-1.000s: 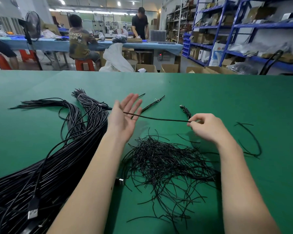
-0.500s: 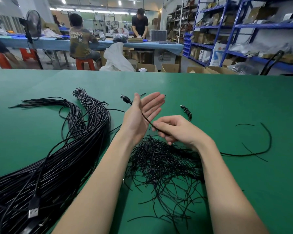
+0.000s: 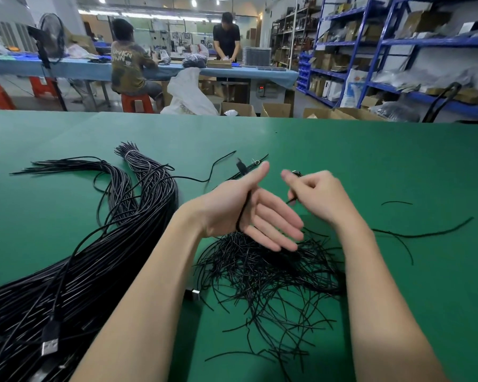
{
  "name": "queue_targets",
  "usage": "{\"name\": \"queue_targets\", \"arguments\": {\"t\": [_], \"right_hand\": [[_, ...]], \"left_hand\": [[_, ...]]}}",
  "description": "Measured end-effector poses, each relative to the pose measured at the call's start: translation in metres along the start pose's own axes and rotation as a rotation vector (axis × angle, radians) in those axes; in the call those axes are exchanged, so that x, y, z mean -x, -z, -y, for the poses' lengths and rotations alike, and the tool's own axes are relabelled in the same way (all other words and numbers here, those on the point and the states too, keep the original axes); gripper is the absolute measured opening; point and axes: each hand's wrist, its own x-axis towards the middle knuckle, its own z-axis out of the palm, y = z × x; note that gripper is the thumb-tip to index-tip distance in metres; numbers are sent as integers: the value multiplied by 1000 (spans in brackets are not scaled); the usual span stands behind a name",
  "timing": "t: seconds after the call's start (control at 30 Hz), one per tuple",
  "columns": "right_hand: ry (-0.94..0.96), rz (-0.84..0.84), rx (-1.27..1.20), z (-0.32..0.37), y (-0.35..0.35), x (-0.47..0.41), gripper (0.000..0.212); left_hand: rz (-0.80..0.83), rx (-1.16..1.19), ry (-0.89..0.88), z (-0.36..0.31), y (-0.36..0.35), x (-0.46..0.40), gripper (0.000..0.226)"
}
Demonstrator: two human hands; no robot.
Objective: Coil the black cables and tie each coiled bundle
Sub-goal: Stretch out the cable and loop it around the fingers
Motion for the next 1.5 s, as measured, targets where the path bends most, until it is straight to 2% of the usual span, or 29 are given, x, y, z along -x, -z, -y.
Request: {"name": "queue_targets", "arguments": {"t": [0.07,0.13,0.2,0.3,0.4,0.5,0.63,0.77,0.93,1.0,1.07,1.13,1.23,1.3,1.4,1.5], "right_hand": [[28,2,-220,16,12,-2,45],[99,37,-292,33,18,-2,35],[177,68,-319,47,16,1,22],[158,152,-390,54,10,5,8],[91,370,-529,53,1,11,7],[23,532,-591,47,-9,14,14],[-106,716,-430,29,-17,18,32],[-112,481,-233,15,-17,15,44],[-37,364,-200,12,-1,6,17],[-46,310,-203,16,3,3,22],[-66,272,-208,26,5,2,30],[-25,239,-151,39,6,2,25],[109,50,-63,56,5,3,17],[142,9,-69,64,1,5,18],[15,101,-344,69,-13,9,13],[-75,309,-589,62,-21,11,9]], "left_hand": [[-63,-135,53,-2,-3,-3,95],[-180,-234,18,-2,-6,-9,87],[-291,-221,-50,0,-7,-13,74],[-434,-29,-179,5,1,-15,60],[-481,181,-347,6,12,-18,60],[-450,453,-520,5,15,-18,60],[-387,671,-666,1,22,-7,65],[-199,595,-587,3,24,6,69],[-133,227,-241,0,17,11,74],[-100,63,-88,-1,14,9,77],[-131,-72,36,-1,9,4,78],[-243,-168,100,-1,7,0,77],[-459,-165,67,2,9,-5,73],[-579,-74,-17,5,12,-7,69],[-661,165,-171,4,17,-10,67],[-629,416,-323,0,19,-8,65]]}}
